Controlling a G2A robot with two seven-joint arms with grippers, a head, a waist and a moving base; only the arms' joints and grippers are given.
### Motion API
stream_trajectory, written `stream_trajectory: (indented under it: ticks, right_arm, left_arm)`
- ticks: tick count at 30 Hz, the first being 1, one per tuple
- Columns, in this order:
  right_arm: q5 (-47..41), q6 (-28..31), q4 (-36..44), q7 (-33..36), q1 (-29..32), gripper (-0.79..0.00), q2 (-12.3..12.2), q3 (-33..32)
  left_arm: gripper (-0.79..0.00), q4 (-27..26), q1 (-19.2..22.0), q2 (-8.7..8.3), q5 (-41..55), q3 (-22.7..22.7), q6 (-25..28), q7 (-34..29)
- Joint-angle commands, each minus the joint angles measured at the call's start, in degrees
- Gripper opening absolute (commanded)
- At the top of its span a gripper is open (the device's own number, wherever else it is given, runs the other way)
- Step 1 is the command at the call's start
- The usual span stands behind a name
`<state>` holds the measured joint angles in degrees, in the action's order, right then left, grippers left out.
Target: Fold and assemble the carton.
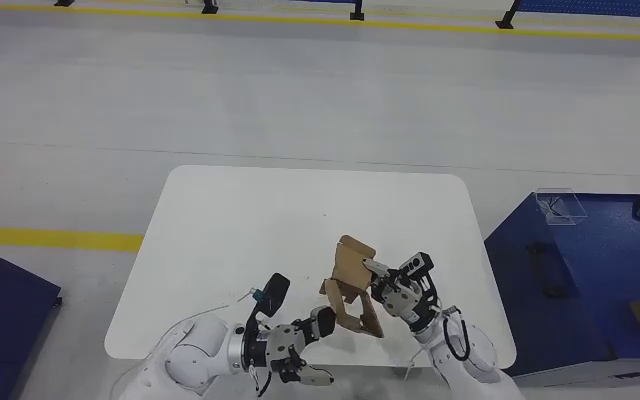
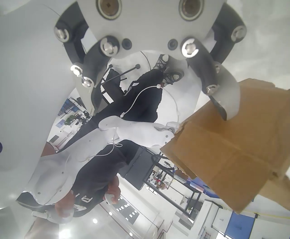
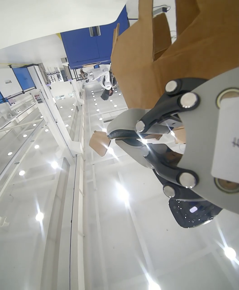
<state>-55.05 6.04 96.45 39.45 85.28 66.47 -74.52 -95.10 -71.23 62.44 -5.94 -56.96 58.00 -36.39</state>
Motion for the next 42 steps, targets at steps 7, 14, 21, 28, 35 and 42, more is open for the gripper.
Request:
stream_trajectory:
  ticks: [7,14,21,28,35,42]
  right_arm:
    - [-0.02,-0.04,0.03,-0.02,0.00,-0.785,0.00,-0.05]
    - [-0.02,-0.04,0.03,-0.02,0.00,-0.785,0.00,-0.05]
    - [-0.29,-0.17,0.07,-0.31,0.05,-0.785,0.03,-0.04]
    - [-19.61,-9.98,-0.85,-8.52,-1.38,-0.785,0.97,-1.38]
    - [-34.76,-21.29,-3.54,-16.46,-4.13,-0.785,1.38,-3.14]
    - [-36.09,-22.00,-3.77,-17.32,-3.86,-0.785,1.46,-2.95]
  left_arm:
    - [0.000,0.04,-0.09,-0.10,-0.46,-0.42,0.00,0.12]
    - [0.000,0.04,-0.09,-0.10,-0.46,-0.42,0.00,0.12]
    - [0.000,-0.55,-0.16,-0.09,-0.63,-0.47,0.00,0.55]
    - [0.000,-9.07,-5.12,-0.75,-17.66,-10.32,-0.30,9.47]
    - [0.000,-15.96,-8.36,-0.58,-37.76,-16.20,-8.28,15.39]
    - [0.000,-16.35,-7.83,-0.73,-41.92,-16.79,-8.99,13.33]
